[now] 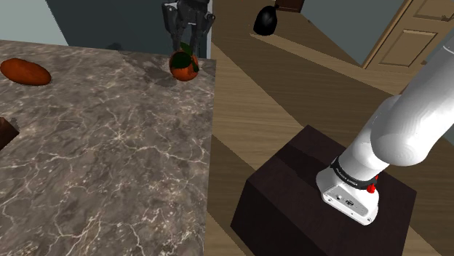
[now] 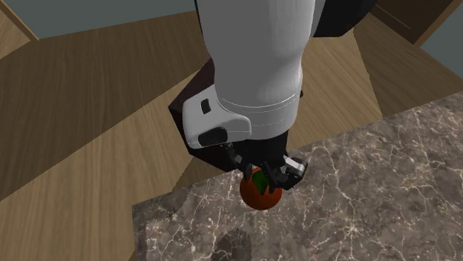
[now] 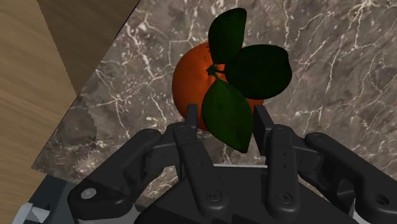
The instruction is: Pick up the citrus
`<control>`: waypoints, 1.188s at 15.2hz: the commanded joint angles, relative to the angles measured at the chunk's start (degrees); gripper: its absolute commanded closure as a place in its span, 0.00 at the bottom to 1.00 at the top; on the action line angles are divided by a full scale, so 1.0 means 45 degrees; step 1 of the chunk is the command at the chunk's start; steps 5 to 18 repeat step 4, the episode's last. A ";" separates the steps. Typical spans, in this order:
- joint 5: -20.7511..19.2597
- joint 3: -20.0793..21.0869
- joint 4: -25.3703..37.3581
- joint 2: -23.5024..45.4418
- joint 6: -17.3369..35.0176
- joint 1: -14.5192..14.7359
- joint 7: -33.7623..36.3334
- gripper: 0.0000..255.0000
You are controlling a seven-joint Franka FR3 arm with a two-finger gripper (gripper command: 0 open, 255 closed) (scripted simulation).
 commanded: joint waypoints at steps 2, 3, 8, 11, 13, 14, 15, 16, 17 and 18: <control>-0.0044 -0.0002 0.0599 0.0056 -0.0538 -0.0003 0.0074 1.00; -0.0045 -0.0002 0.0625 0.0056 -0.0564 -0.0003 0.0077 1.00; -0.0046 -0.0002 0.0628 0.0058 -0.0565 -0.0003 0.0078 1.00; -0.0046 -0.0002 0.0628 0.0058 -0.0565 -0.0003 0.0078 1.00; -0.0046 -0.0002 0.0628 0.0058 -0.0565 -0.0003 0.0078 1.00; -0.0046 -0.0002 0.0628 0.0058 -0.0565 -0.0003 0.0078 1.00; -0.0046 -0.0002 0.0628 0.0058 -0.0565 -0.0003 0.0078 1.00; -0.0046 -0.0002 0.0628 0.0058 -0.0565 -0.0003 0.0078 1.00; -0.0046 -0.0002 0.0628 0.0058 -0.0565 -0.0003 0.0078 1.00; -0.0046 -0.0002 0.0628 0.0058 -0.0565 -0.0003 0.0078 1.00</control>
